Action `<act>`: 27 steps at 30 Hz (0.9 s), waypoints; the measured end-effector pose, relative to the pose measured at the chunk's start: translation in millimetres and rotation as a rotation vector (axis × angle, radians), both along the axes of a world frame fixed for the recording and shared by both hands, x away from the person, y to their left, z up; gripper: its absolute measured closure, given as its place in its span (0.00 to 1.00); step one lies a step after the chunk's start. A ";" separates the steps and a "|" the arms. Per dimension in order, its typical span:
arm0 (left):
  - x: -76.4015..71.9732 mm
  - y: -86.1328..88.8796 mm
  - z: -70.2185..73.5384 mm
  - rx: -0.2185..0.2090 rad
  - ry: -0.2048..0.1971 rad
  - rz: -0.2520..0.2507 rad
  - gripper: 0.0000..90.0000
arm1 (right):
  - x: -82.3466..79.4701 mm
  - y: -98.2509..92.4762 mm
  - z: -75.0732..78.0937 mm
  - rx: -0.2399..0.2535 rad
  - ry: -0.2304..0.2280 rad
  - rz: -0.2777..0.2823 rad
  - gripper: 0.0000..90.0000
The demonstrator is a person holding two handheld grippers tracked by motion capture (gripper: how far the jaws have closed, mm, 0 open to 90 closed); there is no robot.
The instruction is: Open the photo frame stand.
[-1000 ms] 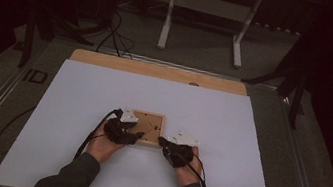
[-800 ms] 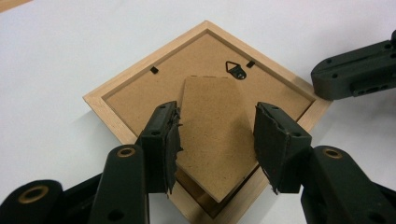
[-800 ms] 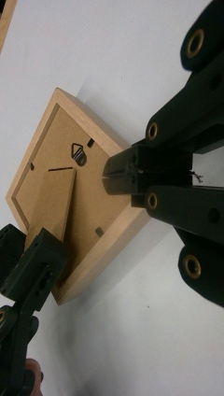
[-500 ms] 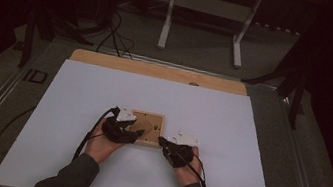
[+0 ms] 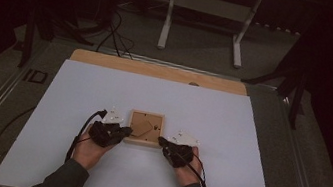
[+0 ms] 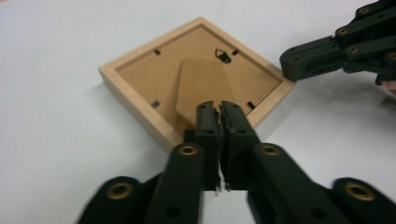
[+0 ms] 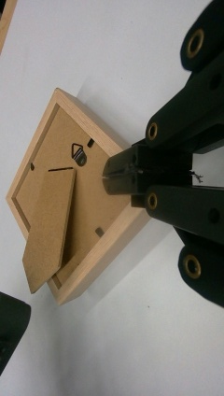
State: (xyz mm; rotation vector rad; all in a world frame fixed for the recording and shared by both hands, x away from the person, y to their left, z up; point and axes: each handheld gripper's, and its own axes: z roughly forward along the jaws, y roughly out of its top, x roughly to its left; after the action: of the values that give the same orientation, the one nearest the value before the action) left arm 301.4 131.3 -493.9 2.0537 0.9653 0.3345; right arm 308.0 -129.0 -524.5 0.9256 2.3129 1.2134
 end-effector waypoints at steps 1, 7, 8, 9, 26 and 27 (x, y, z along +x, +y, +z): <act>-0.2 1.0 -1.9 -0.004 0.010 0.003 0.99 | -0.1 0.0 0.0 -0.001 0.000 0.000 1.00; -5.0 4.2 -8.6 0.012 0.030 0.007 1.00 | -0.4 0.2 -0.1 0.000 -0.002 -0.002 1.00; -5.3 4.5 -9.4 0.018 0.033 0.009 1.00 | -0.4 0.2 -0.2 -0.001 -0.002 -0.002 1.00; -5.3 4.4 -10.2 0.023 0.037 0.014 1.00 | -0.5 0.2 -0.1 -0.002 -0.002 -0.003 1.00; 4.8 -5.2 -11.0 0.084 0.041 0.004 0.98 | -0.8 0.4 -0.4 0.001 -0.005 -0.005 1.00; 5.2 -5.2 -10.3 0.077 0.039 0.006 0.98 | -0.8 0.4 -0.4 0.001 -0.005 -0.004 1.00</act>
State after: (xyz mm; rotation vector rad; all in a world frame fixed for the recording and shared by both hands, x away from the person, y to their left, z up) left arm 306.5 126.2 -504.2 2.1346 0.9962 0.3405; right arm 307.1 -128.6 -525.0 0.9264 2.3053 1.2137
